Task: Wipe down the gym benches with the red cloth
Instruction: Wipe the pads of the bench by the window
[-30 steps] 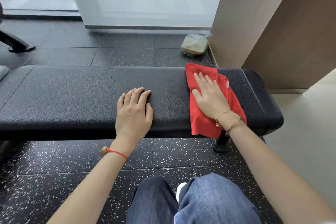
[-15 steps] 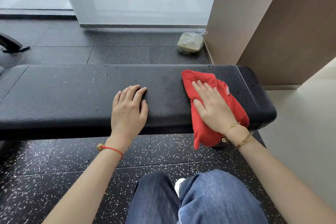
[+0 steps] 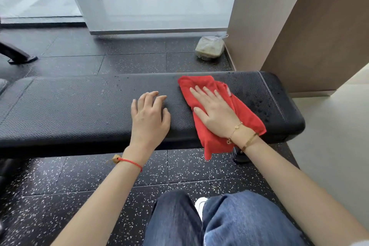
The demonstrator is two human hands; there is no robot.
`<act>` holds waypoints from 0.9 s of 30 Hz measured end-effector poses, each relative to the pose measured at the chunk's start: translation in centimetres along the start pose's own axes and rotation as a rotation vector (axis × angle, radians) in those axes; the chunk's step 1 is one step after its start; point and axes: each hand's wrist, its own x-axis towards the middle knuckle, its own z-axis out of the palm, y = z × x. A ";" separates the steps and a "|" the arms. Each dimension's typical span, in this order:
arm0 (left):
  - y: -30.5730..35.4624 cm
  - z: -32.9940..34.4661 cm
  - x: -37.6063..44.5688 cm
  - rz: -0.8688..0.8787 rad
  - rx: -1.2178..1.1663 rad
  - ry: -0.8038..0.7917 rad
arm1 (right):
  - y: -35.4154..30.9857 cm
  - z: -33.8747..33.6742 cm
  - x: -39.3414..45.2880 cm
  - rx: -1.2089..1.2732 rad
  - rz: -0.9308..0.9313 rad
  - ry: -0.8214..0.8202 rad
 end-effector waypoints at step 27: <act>5.4 4.5 1.5 0.070 0.047 -0.070 | 14.5 -4.2 -3.1 -0.089 0.596 0.092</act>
